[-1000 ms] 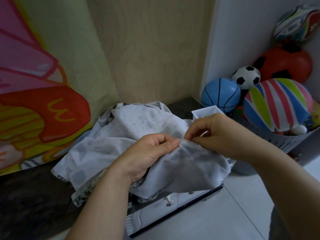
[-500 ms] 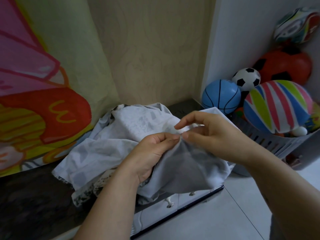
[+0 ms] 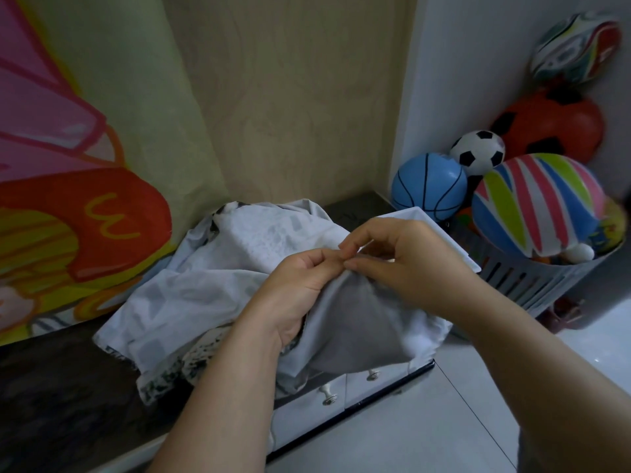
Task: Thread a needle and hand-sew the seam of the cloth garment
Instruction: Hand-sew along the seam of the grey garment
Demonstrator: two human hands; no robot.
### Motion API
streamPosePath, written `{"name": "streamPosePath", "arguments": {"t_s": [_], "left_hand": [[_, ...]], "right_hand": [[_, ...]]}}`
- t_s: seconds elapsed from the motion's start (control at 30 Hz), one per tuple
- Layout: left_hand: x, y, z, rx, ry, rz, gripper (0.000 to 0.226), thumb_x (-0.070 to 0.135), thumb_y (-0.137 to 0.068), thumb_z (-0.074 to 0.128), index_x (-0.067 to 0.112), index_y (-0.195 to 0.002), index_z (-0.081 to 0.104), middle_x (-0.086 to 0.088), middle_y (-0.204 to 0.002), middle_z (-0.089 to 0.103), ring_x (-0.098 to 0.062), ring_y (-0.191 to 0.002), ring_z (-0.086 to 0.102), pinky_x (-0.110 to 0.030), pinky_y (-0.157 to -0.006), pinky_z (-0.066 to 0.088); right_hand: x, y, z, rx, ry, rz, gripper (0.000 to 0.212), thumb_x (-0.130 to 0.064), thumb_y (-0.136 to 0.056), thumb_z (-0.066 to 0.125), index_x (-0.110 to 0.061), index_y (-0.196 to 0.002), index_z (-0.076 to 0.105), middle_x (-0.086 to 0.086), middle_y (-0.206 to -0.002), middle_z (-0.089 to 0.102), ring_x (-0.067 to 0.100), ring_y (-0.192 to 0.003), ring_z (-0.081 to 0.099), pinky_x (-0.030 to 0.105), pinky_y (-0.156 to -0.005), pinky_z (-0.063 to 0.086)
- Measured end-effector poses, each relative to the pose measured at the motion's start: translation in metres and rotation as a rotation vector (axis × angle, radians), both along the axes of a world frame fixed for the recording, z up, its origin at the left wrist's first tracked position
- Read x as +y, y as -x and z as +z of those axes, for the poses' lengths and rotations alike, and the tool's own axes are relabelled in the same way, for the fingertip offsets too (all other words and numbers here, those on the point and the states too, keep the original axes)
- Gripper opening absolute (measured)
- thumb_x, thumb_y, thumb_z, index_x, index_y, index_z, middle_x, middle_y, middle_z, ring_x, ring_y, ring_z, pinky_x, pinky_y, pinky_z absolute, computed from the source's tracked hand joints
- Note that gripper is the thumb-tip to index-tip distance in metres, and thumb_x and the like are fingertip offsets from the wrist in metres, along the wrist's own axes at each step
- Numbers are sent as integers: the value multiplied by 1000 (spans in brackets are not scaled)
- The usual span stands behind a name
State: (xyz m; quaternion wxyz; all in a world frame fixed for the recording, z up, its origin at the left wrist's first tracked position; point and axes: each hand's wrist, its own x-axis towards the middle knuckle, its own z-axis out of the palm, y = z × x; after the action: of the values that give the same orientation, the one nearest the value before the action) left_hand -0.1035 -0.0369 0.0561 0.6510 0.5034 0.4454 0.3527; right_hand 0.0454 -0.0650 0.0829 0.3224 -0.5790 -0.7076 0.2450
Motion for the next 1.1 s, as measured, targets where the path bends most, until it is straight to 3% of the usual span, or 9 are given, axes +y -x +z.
{"name": "streamPosePath", "arguments": {"t_s": [0.17, 0.27, 0.43, 0.53, 0.6, 0.7, 0.8, 0.9, 1.1], "left_hand": [[2, -3, 0, 18, -45, 6, 29, 20, -91, 61, 24, -65, 75, -1, -77, 74, -14, -80, 67, -27, -76, 52], [4, -4, -3, 60, -133, 48, 27, 27, -90, 62, 25, -66, 73, 3, -77, 73, -10, -79, 65, -27, -77, 49], [8, -3, -9, 258, -257, 163, 19, 28, -93, 60, 21, -78, 70, 12, -79, 70, 1, -76, 61, -10, -71, 47], [10, -3, -10, 368, -313, 230, 18, 30, -93, 58, 17, -88, 70, 13, -87, 68, 3, -79, 57, -1, -61, 41], [11, -2, -10, 356, -313, 248, 17, 30, -93, 59, 17, -89, 70, 11, -88, 68, 2, -80, 58, -6, -64, 42], [10, -2, -8, 349, -319, 236, 17, 31, -93, 59, 19, -87, 69, 14, -85, 68, 7, -74, 58, -3, -61, 42], [9, -5, -5, 297, -315, 212, 16, 28, -93, 59, 22, -82, 70, 13, -80, 69, 3, -76, 60, -9, -66, 44], [7, -5, -4, 222, -307, 201, 18, 26, -92, 61, 22, -77, 70, 12, -76, 70, 2, -75, 62, -15, -70, 44], [8, -2, -6, 178, -276, 180, 18, 26, -90, 63, 22, -74, 70, 15, -74, 71, 3, -76, 63, -18, -76, 47]], "right_hand": [[-2, 5, 0, -24, -104, -35, 11, -24, -86, 63, -33, -82, 61, -13, -111, 59, -3, -99, 50, 3, -85, 36], [-6, 8, 7, 156, -149, -140, 13, -21, -89, 61, -31, -80, 59, -14, -107, 61, 1, -95, 52, -1, -78, 35], [-6, -2, 27, 1064, -30, -181, 16, -11, -98, 44, -12, -83, 50, -1, -65, 62, 13, -74, 65, 24, -81, 56], [-6, -16, 35, 1710, -12, -267, 22, -8, -98, 39, -12, -77, 41, -2, -51, 38, 10, -44, 46, 25, -53, 54], [-5, -25, 36, 1855, -12, -367, 21, -8, -97, 40, -14, -77, 40, -4, -52, 31, 7, -40, 31, 19, -41, 42], [-7, -26, 37, 1621, 147, -332, 17, -11, -95, 45, -15, -78, 46, -5, -52, 30, 5, -40, 29, 17, -39, 38], [-15, -7, 29, 748, 320, -154, 9, -20, -93, 54, -14, -91, 61, -4, -56, 45, 4, -42, 45, 15, -45, 45], [-11, 6, 5, 22, 160, -144, 14, -34, -86, 64, -27, -97, 61, -11, -58, 49, 0, -54, 50, 13, -57, 42], [-1, 2, -4, -47, 39, -246, 10, -37, -85, 65, -32, -79, 60, -13, -50, 38, 2, -49, 37, 11, -51, 28]]}}
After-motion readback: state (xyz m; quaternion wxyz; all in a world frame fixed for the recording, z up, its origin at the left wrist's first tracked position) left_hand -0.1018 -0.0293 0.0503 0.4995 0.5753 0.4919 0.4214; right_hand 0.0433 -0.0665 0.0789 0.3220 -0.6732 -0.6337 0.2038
